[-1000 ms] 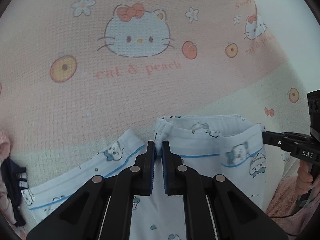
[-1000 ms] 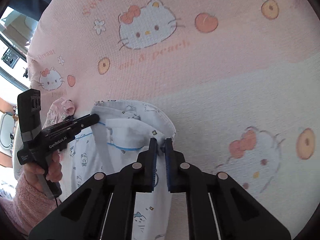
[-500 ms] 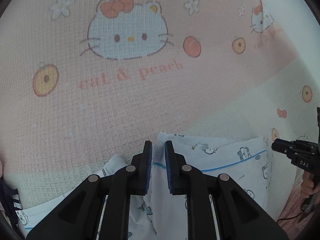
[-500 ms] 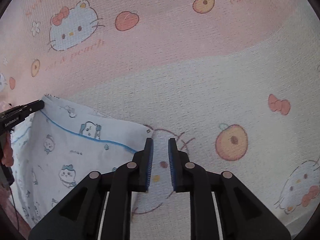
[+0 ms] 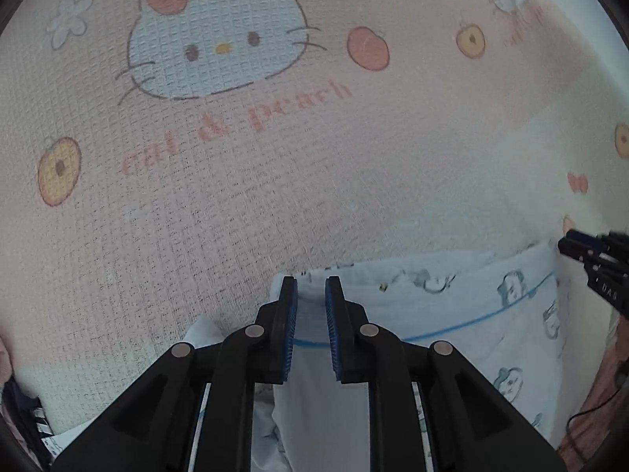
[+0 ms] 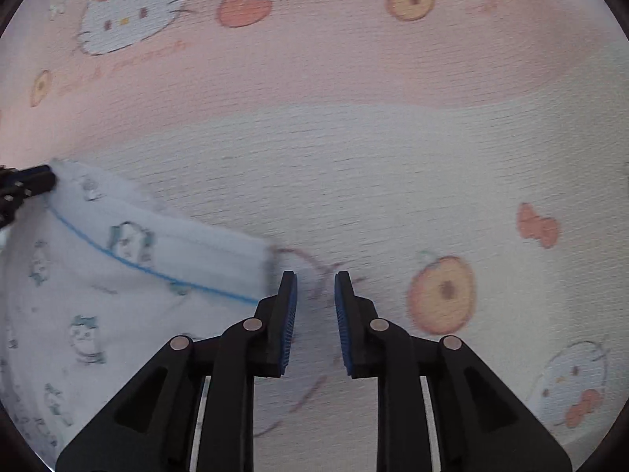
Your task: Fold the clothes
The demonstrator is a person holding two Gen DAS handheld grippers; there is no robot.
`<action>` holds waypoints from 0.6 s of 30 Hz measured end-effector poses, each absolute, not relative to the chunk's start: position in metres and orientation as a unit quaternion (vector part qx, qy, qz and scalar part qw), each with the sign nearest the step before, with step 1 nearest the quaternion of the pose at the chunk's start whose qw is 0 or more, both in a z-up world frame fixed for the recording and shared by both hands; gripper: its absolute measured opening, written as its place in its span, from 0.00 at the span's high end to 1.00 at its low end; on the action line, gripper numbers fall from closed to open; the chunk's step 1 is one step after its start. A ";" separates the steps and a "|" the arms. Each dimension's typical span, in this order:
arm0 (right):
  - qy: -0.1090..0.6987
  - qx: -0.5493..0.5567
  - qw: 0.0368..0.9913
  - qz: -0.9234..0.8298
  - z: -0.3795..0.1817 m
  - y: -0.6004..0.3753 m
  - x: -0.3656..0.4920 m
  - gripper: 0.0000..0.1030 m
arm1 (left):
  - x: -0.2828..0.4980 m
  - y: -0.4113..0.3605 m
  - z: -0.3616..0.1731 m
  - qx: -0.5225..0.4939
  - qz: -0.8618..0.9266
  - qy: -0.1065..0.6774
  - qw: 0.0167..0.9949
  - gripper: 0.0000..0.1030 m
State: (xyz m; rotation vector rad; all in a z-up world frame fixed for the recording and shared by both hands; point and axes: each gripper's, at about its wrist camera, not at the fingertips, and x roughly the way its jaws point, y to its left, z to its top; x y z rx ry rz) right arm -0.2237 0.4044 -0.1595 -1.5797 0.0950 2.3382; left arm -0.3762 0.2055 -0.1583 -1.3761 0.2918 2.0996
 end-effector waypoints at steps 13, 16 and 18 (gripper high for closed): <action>0.026 -0.552 -0.032 0.833 -0.178 0.332 -0.263 0.70 | -0.345 0.228 -0.175 -0.508 0.780 0.190 0.312 0.92; 0.040 -0.547 -0.031 0.836 -0.179 0.337 -0.262 0.89 | -0.344 0.228 -0.172 -0.496 0.792 0.176 0.310 0.97; 0.048 -0.541 -0.033 0.839 -0.175 0.340 -0.260 0.91 | -0.344 0.227 -0.168 -0.489 0.799 0.167 0.309 0.97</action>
